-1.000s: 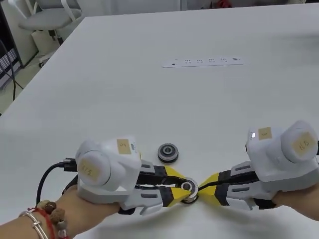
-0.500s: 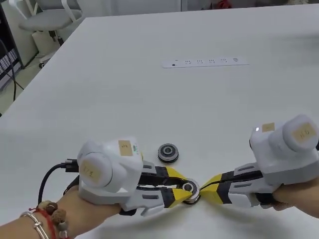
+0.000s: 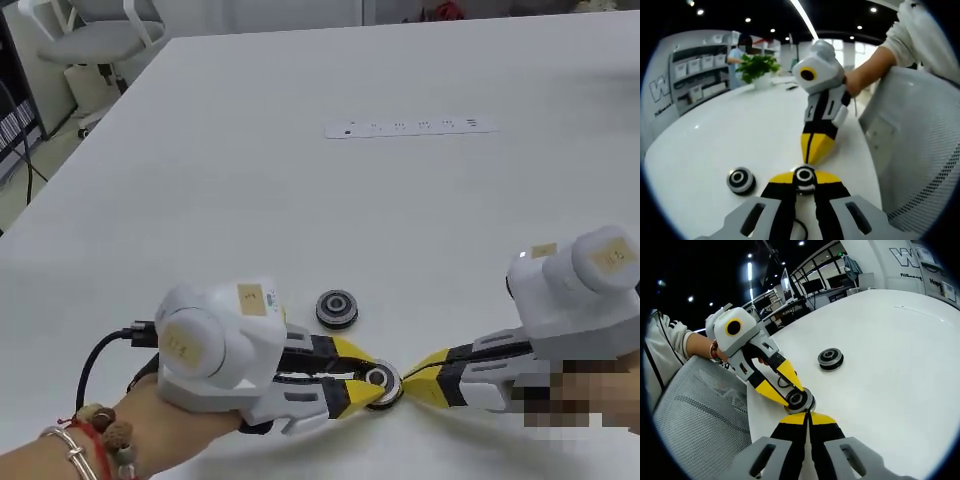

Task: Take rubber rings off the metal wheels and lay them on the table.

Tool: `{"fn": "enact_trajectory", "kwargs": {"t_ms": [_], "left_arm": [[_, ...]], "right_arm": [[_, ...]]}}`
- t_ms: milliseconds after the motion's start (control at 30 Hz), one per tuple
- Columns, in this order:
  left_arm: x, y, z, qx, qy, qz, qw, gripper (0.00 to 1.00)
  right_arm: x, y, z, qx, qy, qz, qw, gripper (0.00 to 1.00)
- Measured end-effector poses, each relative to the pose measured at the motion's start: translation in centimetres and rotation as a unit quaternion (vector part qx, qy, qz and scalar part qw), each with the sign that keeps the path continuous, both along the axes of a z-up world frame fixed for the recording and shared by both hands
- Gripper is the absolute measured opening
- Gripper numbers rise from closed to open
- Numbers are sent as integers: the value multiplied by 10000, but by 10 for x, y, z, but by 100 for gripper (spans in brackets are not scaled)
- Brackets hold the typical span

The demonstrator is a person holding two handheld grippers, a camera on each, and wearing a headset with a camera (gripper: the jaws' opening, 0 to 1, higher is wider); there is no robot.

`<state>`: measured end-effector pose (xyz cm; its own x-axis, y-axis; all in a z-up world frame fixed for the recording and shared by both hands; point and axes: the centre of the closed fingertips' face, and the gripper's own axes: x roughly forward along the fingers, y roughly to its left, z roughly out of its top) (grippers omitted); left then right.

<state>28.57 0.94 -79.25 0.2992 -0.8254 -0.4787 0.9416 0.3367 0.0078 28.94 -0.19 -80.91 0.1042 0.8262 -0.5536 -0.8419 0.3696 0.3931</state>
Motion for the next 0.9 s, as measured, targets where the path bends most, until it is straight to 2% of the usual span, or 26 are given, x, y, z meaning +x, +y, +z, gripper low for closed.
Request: {"fn": "enact_trajectory", "kwargs": {"t_ms": [233, 900], "left_arm": [[0, 0, 0, -13, 2, 1, 10000, 14], [-4, -3, 1, -16, 6, -35, 10000, 14]], "right_arm": [[-2, 1, 2, 97, 169, -113, 9997, 0], [-5, -1, 7, 199, 370, -215, 9989, 0]]}}
